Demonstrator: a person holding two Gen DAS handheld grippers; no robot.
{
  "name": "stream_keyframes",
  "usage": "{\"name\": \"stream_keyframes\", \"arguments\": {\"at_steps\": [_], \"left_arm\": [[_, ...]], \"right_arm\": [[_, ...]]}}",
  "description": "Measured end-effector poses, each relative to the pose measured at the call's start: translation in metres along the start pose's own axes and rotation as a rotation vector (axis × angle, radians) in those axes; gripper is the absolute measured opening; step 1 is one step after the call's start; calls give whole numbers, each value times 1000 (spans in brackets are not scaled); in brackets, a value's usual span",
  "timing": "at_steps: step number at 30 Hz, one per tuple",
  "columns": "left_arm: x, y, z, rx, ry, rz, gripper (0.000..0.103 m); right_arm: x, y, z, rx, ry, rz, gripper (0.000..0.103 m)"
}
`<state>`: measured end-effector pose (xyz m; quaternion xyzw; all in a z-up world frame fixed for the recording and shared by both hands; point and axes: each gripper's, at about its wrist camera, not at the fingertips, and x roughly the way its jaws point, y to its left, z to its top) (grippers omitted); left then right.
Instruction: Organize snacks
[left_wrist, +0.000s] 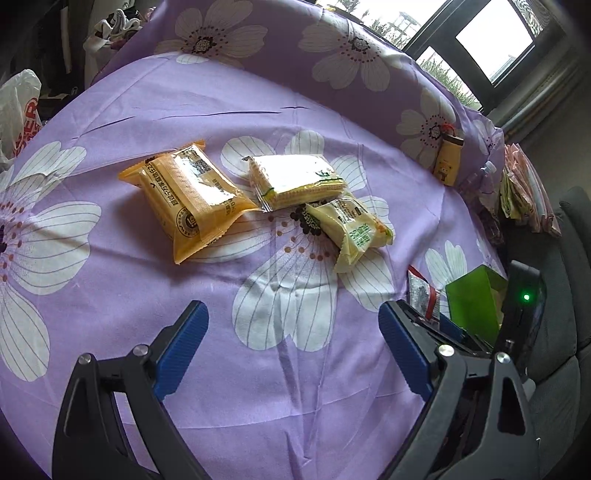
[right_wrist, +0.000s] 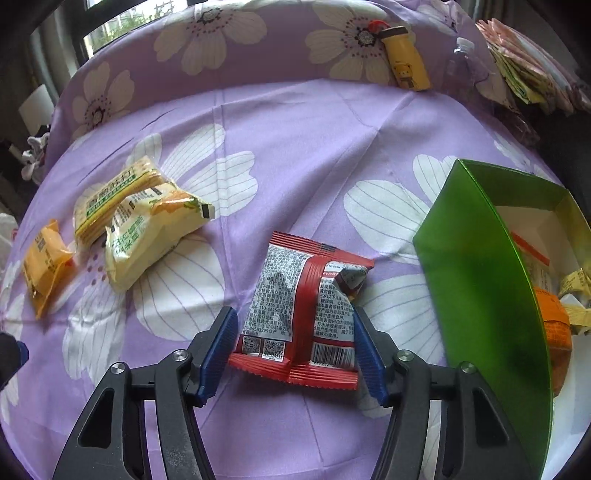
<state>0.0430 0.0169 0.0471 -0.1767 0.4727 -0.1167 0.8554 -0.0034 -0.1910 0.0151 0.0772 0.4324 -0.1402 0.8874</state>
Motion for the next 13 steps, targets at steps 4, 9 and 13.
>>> {"name": "stream_keyframes", "arguments": {"at_steps": [4,9,13], "left_arm": [[13,3,-1,44,12,75,94],[23,6,-2,63,25,93,94],[32,1,-7,135,12,165,95]], "right_arm": [[-6,9,-14,5,-65,-39,74],[-14,6,-28,51,-101,22,83],[-1,13,-30,29,-72,-46,103]]}}
